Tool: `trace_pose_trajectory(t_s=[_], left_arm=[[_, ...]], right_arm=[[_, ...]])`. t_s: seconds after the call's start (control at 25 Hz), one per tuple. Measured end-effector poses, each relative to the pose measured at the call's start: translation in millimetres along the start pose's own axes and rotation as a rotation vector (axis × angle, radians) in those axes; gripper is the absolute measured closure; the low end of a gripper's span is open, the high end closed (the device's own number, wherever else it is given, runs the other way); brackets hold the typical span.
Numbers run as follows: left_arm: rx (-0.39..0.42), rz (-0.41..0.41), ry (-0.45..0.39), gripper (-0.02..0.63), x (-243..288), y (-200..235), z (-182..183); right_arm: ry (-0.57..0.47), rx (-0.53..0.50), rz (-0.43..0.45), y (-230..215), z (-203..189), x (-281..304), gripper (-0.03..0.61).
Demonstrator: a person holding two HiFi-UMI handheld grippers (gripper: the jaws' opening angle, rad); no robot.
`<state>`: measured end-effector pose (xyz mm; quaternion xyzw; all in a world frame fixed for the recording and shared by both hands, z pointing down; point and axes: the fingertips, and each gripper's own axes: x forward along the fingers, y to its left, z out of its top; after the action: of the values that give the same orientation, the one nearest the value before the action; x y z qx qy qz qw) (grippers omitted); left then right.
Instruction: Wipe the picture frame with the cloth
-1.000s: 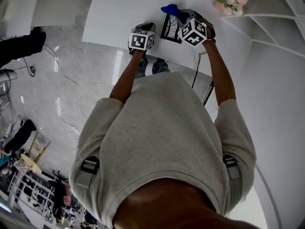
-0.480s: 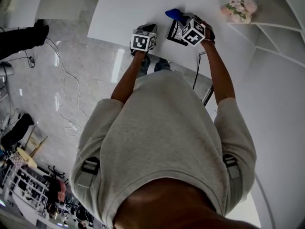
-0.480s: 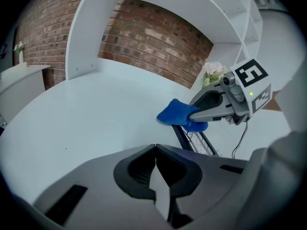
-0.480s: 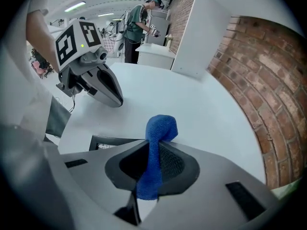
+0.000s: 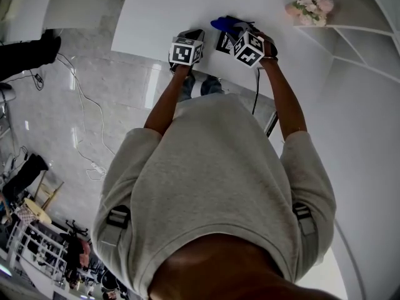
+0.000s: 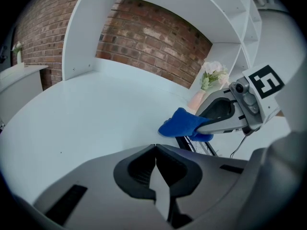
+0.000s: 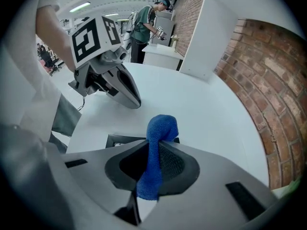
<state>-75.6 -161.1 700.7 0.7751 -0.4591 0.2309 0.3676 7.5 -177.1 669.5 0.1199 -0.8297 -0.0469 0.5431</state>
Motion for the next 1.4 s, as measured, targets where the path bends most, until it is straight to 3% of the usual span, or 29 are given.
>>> trace_pose_trajectory(t_s=[1.04,1.24,1.4], left_arm=[[0.006,-0.002,-0.016,0.597,1,-3,5],[0.007,-0.005,-0.026,0.597,-1,-5,9],[0.004,-0.007,-0.041,0.597,-6,-5,13]], right_arm=[[-0.007,-0.161,0.074,90,8,-26,0.517],[-0.04,-0.099,0.053,87,11,-30,0.517],[-0.11,0.077,0.007,71,15,-35,0.518]])
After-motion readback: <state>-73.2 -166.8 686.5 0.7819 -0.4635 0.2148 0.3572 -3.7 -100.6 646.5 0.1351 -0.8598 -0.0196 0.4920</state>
